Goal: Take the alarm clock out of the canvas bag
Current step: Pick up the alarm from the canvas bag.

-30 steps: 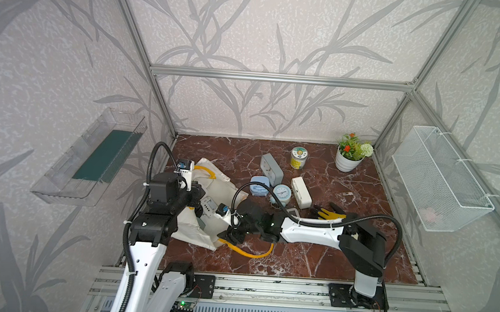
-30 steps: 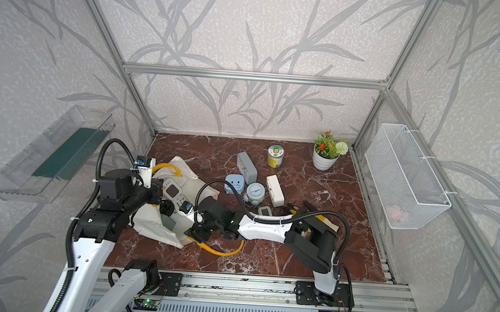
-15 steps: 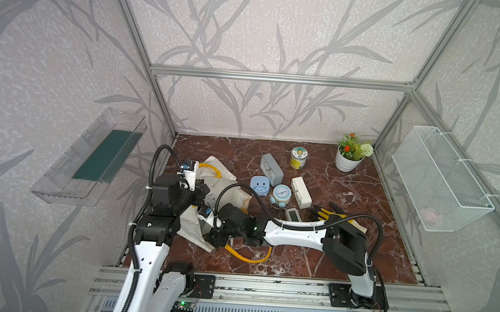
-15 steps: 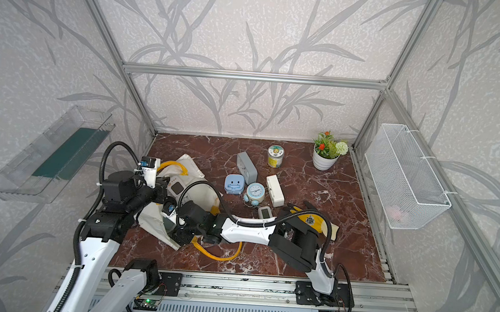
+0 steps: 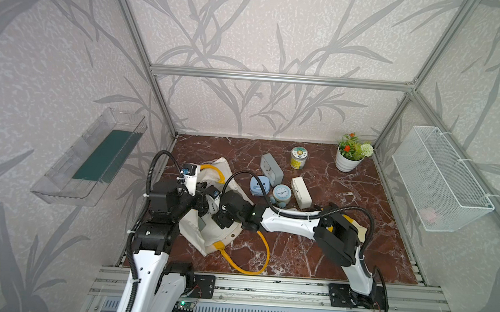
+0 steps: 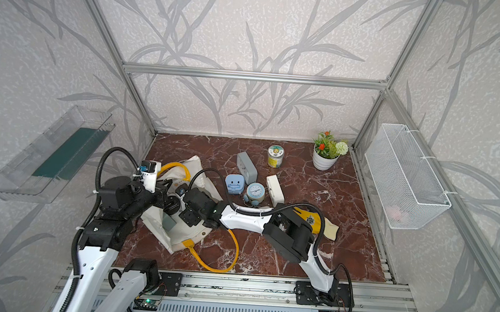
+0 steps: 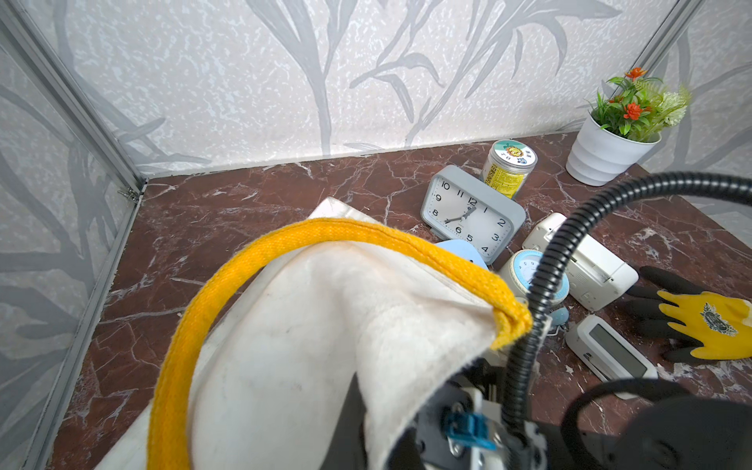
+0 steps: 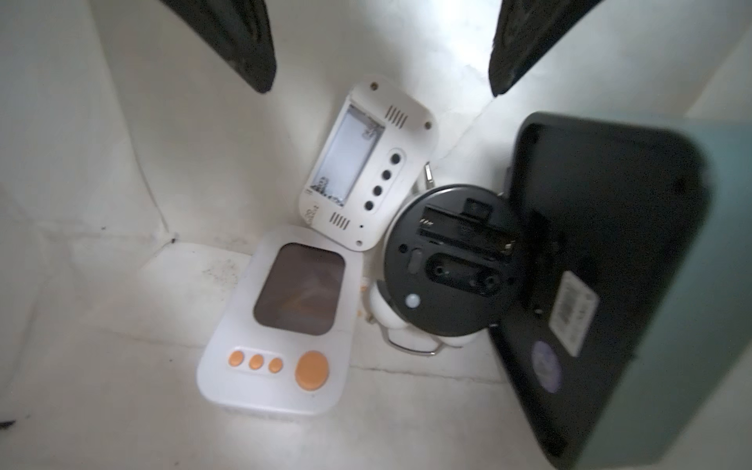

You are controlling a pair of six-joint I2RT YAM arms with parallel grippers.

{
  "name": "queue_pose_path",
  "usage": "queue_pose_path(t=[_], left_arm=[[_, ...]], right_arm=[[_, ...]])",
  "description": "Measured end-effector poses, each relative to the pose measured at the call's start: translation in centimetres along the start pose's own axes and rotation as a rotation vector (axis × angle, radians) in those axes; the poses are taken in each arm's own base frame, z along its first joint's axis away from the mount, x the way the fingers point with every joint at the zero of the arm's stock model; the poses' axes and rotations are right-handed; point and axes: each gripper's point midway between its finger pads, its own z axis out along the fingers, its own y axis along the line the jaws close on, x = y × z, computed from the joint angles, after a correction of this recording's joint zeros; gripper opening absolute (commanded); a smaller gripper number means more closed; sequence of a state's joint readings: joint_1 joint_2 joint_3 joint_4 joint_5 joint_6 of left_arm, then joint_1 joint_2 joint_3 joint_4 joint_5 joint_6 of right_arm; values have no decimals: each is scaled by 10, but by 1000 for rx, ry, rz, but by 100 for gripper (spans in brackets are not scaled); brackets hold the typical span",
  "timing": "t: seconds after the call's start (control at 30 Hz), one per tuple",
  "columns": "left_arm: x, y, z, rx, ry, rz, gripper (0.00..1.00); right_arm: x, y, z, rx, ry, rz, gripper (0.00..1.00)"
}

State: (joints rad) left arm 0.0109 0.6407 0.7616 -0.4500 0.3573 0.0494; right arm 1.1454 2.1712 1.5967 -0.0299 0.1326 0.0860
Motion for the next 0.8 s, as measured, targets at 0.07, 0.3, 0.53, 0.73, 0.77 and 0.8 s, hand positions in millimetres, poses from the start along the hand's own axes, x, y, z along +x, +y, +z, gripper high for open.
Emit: queue_pose_path(t=[0.07,0.3,0.53,0.73,0.77,0.8], left_arm=[[0,0,0,0,1,-1,0],[0,1,0,-4,1,-7,0],[3,1,0,-4,5,-18,0],[5,0,0,3,8,-30,0],[5,0,0,3,8,-31,0],[5,0,0,3,9,-32,0]], right_arm=[[0,1,8,2,8,4,83],[2,5,25,-1,43,30,83],[13,3,35,18,79,38,79],[25,0,43,29,102,43,75],[25,0,44,30,103,44,75],[25,0,46,30,102,45,75]])
